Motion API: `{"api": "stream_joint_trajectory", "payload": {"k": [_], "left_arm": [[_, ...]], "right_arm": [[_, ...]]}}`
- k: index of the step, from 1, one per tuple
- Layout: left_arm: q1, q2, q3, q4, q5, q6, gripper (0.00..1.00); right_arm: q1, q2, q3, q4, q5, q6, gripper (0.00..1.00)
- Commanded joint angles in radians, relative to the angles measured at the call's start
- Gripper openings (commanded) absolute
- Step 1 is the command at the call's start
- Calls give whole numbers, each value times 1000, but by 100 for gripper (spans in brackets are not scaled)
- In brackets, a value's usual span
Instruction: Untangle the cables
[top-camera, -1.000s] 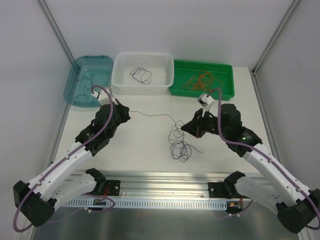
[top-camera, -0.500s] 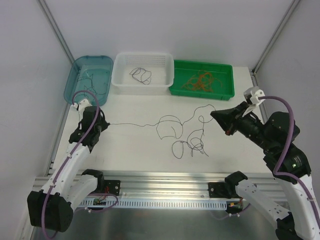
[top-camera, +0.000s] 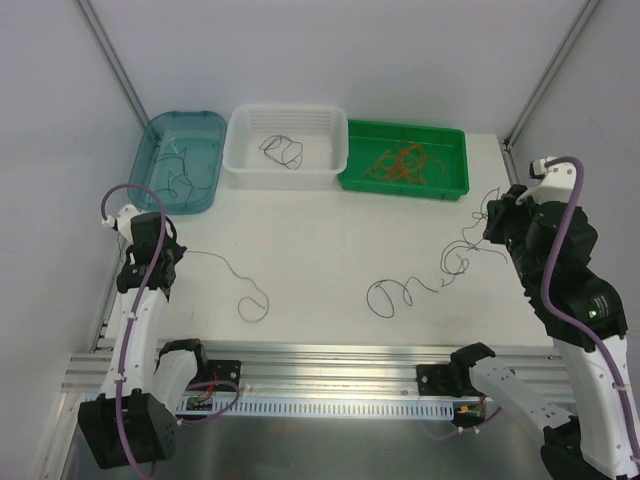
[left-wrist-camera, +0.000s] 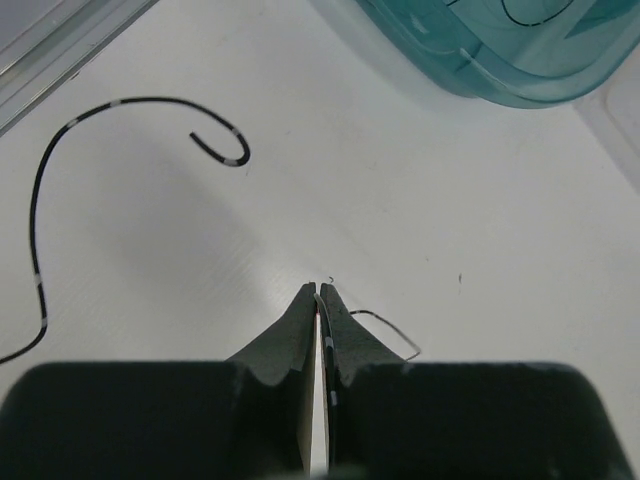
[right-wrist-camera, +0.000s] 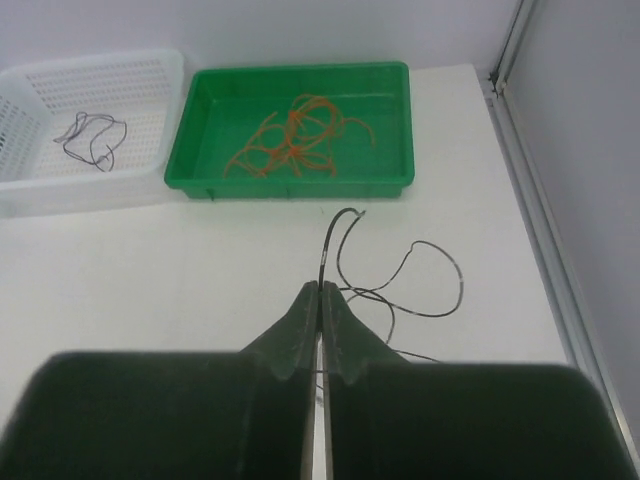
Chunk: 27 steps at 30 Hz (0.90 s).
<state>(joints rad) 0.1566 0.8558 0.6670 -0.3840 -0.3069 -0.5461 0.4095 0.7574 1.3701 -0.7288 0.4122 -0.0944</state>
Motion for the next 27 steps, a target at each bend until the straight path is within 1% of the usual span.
{"api": "stream_joint_trajectory", "payload": {"k": [1,2,3,5,6,7,8,9,10,12,13,14,15,16,19,21,22,25,27], "left_arm": [[8,-34,66,-12,75,32,0],[8,-37,84,-12,124,31,0],[8,-38,97,-12,150,34,0],[8,-40,140,-12,215,55,0],[6,-38,157,-15,274,63,0],[6,-38,172,-18,299,74,0],[8,-38,210,-21,328,81,0],[6,-38,232,-30,385,86,0],[6,-34,252,-35,406,89,0],[6,-29,321,-41,457,100,0],[8,-20,344,-44,515,104,0],[8,-14,392,-46,540,104,0],[8,-2,419,-46,586,103,0],[8,5,443,-47,603,100,0],[8,44,589,-46,638,112,0],[6,89,653,-46,629,129,0],[8,107,718,-49,605,152,0],[6,192,811,-46,553,189,0],[8,267,903,-46,482,199,0]], "right_arm": [[-24,48,-12,-41,-53,42,1],[-23,60,-38,-41,-94,50,1],[-21,86,-54,-43,-174,68,1],[-21,115,-103,-26,-254,90,1],[-23,128,-159,-18,-292,93,1],[-23,150,-190,6,-356,143,1],[-23,160,-222,20,-389,159,1],[-20,169,-297,38,-403,179,1],[-20,181,-336,84,-477,212,1],[-20,192,-447,150,-515,243,1],[-15,212,-480,166,-524,258,1],[-15,226,-505,181,-535,281,1],[-8,243,-549,207,-561,292,1],[0,258,-568,219,-575,303,1],[40,339,-611,249,-615,318,5],[81,390,-618,249,-624,323,8],[95,401,-620,252,-633,323,13],[140,424,-614,256,-670,312,23],[166,424,-599,238,-670,305,25]]}}
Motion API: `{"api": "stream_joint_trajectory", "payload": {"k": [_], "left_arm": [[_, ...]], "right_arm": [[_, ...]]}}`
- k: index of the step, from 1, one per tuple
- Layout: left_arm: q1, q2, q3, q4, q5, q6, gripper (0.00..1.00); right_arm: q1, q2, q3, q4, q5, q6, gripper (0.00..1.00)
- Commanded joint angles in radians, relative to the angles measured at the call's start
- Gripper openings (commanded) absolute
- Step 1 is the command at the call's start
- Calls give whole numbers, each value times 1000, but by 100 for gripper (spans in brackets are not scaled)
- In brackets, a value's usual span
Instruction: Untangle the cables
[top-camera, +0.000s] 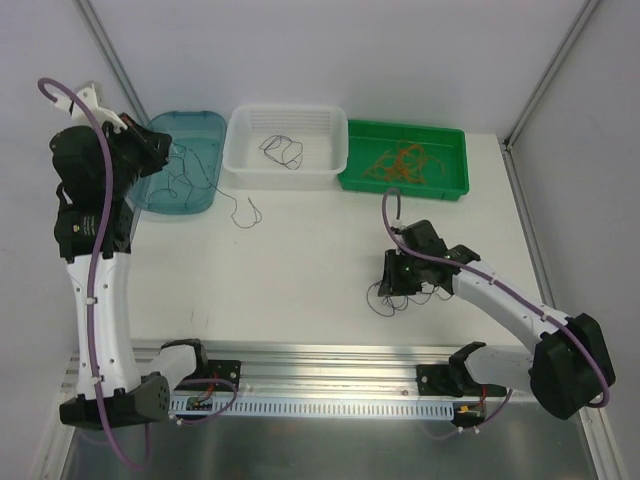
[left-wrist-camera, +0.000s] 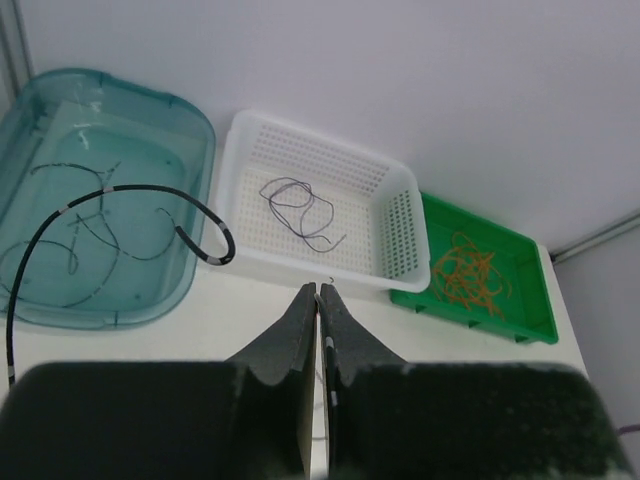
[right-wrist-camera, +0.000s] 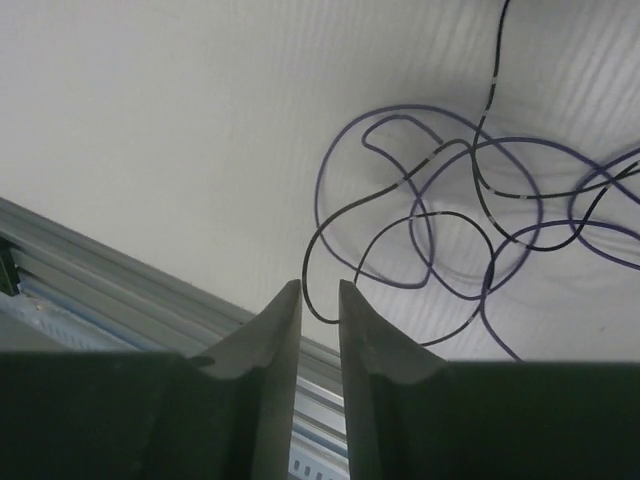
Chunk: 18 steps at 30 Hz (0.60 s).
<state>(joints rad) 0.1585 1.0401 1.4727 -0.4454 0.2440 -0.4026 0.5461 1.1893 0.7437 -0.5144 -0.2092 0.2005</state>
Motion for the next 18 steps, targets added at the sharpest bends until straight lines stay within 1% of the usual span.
{"api": "stream_joint_trajectory", "payload": {"k": [1,3,4,6,7,9,10,11,13,16,18], "left_arm": [[4,110,159,17,-86,76,0],[4,190,216,22,-152,93,0],[6,221,241,25,-172,114,0],[6,299,320,28,-216,136,0],[6,323,343,31,-232,149,0],[6,392,421,33,-262,166,0],[6,412,449,34,-287,182,0],[4,429,496,37,-299,191,0],[6,483,540,69,-350,226,0],[13,555,573,108,-397,267,0],[21,616,590,143,-403,275,0]], "right_arm": [[34,-10,34,14,-48,5,32],[51,-25,51,-7,-50,-18,46],[57,-33,57,-16,-45,-26,57],[71,-48,74,-41,-32,-45,66],[74,-62,82,-47,-32,-68,73],[75,-72,101,-73,-22,-87,78],[78,-79,106,-82,-19,-95,82],[77,-86,109,-87,-16,-108,84],[80,-91,115,-98,-6,-116,89],[80,-97,117,-96,4,-118,92],[77,-99,117,-93,7,-122,93]]}}
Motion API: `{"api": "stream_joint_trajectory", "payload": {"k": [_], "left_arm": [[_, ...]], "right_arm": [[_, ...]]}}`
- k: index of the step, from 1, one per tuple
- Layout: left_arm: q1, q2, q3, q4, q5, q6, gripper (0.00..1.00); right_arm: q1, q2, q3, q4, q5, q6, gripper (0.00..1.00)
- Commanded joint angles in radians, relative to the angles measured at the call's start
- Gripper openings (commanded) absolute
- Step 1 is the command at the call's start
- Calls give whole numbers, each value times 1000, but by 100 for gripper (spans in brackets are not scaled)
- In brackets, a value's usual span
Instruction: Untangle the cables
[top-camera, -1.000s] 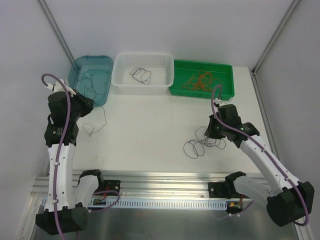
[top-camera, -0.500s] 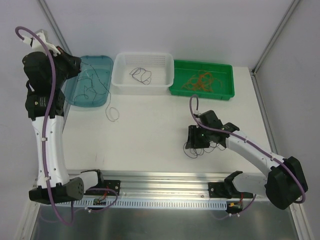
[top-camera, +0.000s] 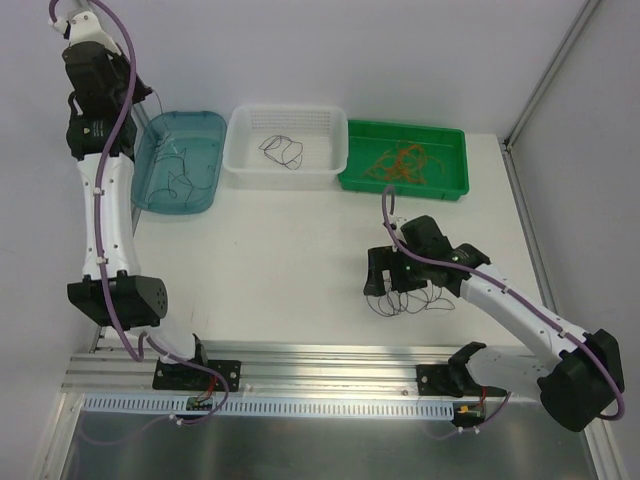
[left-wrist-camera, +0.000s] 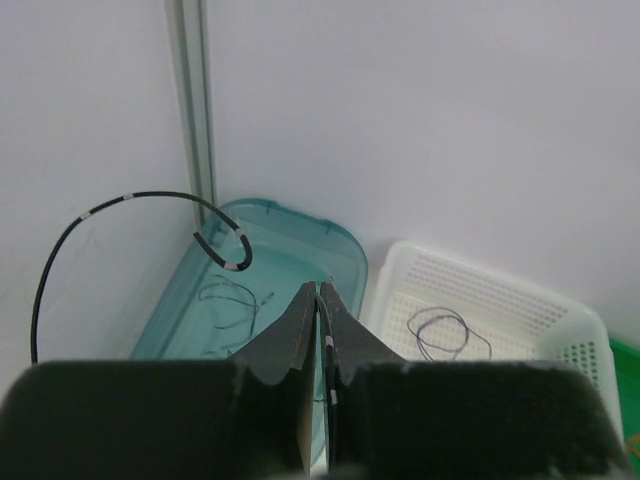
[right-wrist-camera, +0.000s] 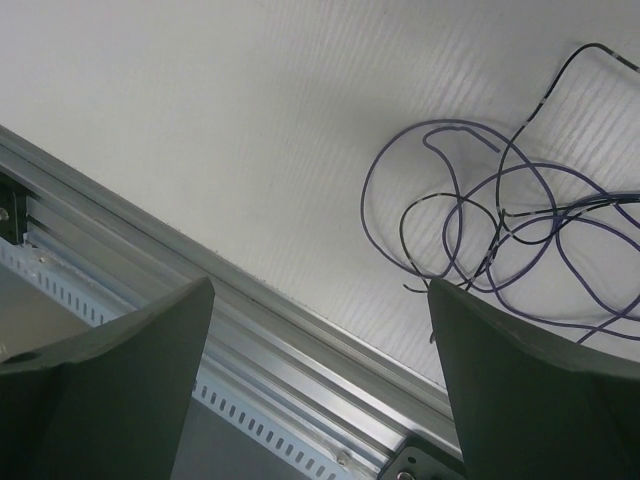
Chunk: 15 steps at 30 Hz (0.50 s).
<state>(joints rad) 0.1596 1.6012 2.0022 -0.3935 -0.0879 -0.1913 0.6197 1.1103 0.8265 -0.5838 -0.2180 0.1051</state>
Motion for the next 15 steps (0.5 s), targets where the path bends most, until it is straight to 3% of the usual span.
{"api": "stream_joint_trajectory", "payload": {"k": [1,15], "left_arm": [[30,77,70,106,-72,66,0],[67,451,9,275,-199,107,1]], "right_arm": [[5,-17,34,-24,19,-25,93],[6,5,39,-63,57,-47,95]]}}
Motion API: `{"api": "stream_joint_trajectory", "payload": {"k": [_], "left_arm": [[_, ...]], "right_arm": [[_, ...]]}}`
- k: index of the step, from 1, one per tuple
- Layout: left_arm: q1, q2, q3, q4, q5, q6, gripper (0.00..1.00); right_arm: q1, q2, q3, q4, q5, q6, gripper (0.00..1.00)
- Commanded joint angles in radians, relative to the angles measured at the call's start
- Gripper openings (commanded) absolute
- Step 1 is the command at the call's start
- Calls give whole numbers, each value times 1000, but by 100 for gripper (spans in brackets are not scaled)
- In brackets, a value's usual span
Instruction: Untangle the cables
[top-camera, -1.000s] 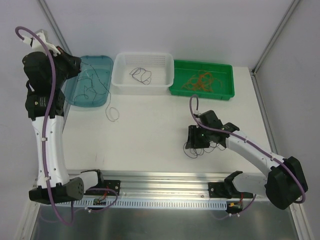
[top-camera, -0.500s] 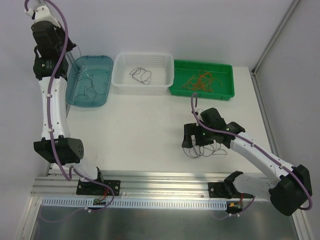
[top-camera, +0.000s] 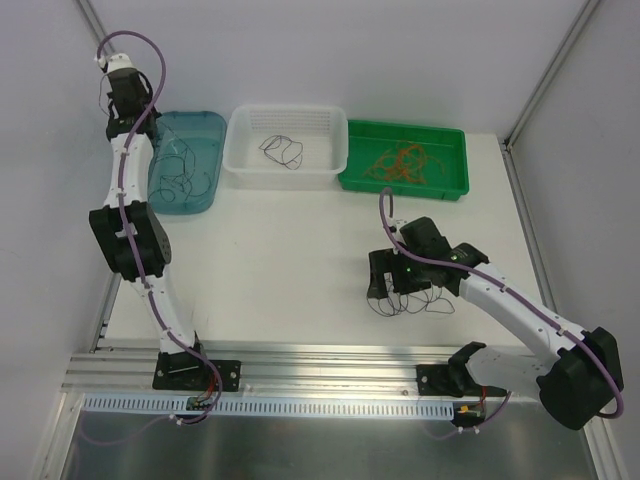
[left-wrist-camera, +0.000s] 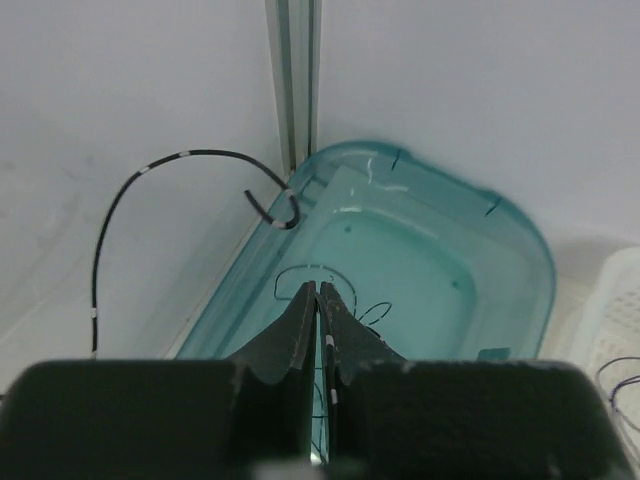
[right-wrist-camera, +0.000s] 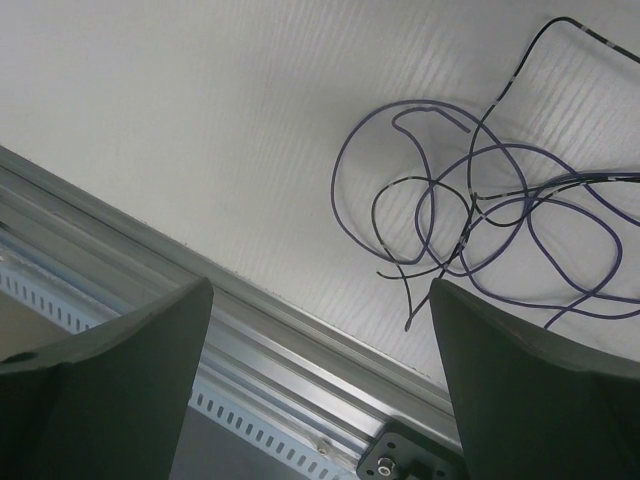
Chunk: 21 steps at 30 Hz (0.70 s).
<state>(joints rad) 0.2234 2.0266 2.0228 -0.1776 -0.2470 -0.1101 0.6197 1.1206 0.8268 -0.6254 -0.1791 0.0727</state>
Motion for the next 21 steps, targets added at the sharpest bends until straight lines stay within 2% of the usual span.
{"api": "stream_joint_trajectory", "payload": {"k": [1,2,6,7,9,10,13,14,16,17,21], "left_arm": [[4,40,-25,59,-38,26,2],[4,56,-38,61,-34,26,2],[13,78,-117,55,-5,17,12],[16,77,-131,43,-3,7,19],[25,60,-168,24,11,-23,26],[27,47,-182,17,27,-31,35],[24,-34,-246,0,83,-57,51],[25,-86,-263,-11,136,-81,60],[24,-149,-334,-19,187,-112,69],[18,-217,-363,-22,225,-125,80],[-24,-415,-551,-39,313,-140,97]], "right_arm": [[6,1,41,-25,20,-10,94],[6,4,43,-28,29,-10,95],[5,19,57,-43,69,6,94],[6,19,60,-45,75,7,94],[3,12,57,-48,110,22,94],[5,5,58,-50,124,24,94],[-12,-8,61,-83,173,42,94],[-35,-8,58,-91,232,51,94],[-72,-10,51,-106,250,79,93],[-116,-16,37,-109,254,88,93],[-221,-61,-11,-93,262,121,91]]}}
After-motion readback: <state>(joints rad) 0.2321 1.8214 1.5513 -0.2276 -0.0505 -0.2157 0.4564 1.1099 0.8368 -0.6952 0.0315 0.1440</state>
